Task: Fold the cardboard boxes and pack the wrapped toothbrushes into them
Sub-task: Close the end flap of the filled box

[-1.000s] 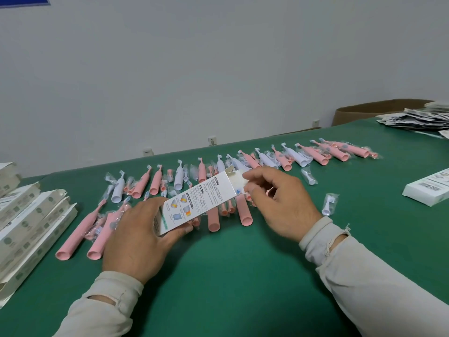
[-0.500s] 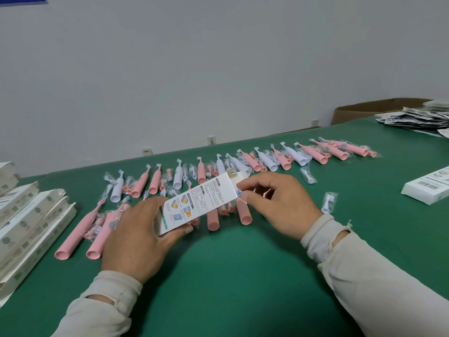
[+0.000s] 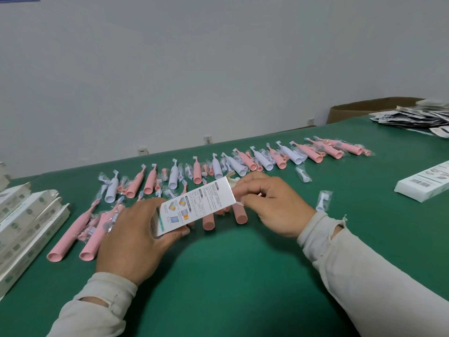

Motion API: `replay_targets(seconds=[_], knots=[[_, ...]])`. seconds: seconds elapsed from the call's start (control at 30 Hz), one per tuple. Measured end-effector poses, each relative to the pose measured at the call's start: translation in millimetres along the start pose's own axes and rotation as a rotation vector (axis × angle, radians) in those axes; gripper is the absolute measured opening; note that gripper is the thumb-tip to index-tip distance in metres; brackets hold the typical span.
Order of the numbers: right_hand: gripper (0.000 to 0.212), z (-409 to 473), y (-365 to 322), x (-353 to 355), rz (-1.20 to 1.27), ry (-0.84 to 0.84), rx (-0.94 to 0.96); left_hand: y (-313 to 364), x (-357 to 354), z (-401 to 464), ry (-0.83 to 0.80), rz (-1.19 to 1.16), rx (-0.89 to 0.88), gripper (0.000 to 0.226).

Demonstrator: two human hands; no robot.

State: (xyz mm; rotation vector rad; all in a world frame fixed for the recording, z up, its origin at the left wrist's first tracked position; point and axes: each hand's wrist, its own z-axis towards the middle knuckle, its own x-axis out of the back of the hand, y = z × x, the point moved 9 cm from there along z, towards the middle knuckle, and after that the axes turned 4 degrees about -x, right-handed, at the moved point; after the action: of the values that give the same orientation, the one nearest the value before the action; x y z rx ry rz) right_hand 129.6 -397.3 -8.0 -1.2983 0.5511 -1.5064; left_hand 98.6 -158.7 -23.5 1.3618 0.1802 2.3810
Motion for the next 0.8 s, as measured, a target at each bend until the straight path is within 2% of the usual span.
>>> replay_targets(seconds=[0.07, 0.13, 0.2, 0.27, 0.3, 0.37, 0.43, 0.57, 0.67, 0.8], knots=[[0.038, 0.8, 2.0, 8.3, 0.049, 0.02, -0.027, 0.7, 1.2, -0.3, 0.014, -0.01, -0.001, 0.066], [0.024, 0.8, 8.8, 43.4, -0.004, 0.204, -0.051, 0.9, 2.4, 0.1, 0.023, -0.017, 0.009, 0.068], [0.011, -5.9, 22.1, 98.8, -0.318, 0.494, -0.166, 1.6, 3.5, 0.8, 0.03, -0.015, 0.014, 0.07], [0.014, -21.5, 47.7, 145.5, -0.609, 0.65, -0.452, 3.2, 4.1, 1.0, 0.031, -0.011, 0.016, 0.071], [0.021, -29.6, 65.3, 158.3, -0.687, 0.637, -0.626, 3.9, 4.0, 0.9, 0.027, -0.014, 0.02, 0.071], [0.032, -40.4, 93.7, 160.6, -0.762, 0.482, -0.878, 3.9, 2.5, 0.9, 0.012, -0.027, 0.03, 0.071], [0.031, -41.5, 109.2, 148.4, -0.773, 0.331, -0.957, 3.6, 1.2, 0.8, 0.0, -0.036, 0.032, 0.073], [0.009, -33.6, 109.0, 136.7, -0.775, 0.258, -0.941, 4.0, 1.6, 1.1, 0.012, -0.033, 0.023, 0.072], [0.013, -25.4, 104.0, 139.7, -0.708, 0.334, -0.833, 2.7, 0.9, 1.4, 0.018, -0.017, 0.027, 0.073], [0.033, -8.1, 57.0, 120.1, 0.003, 0.547, -0.269, -2.5, -1.1, 1.4, 0.014, -0.003, 0.029, 0.074]])
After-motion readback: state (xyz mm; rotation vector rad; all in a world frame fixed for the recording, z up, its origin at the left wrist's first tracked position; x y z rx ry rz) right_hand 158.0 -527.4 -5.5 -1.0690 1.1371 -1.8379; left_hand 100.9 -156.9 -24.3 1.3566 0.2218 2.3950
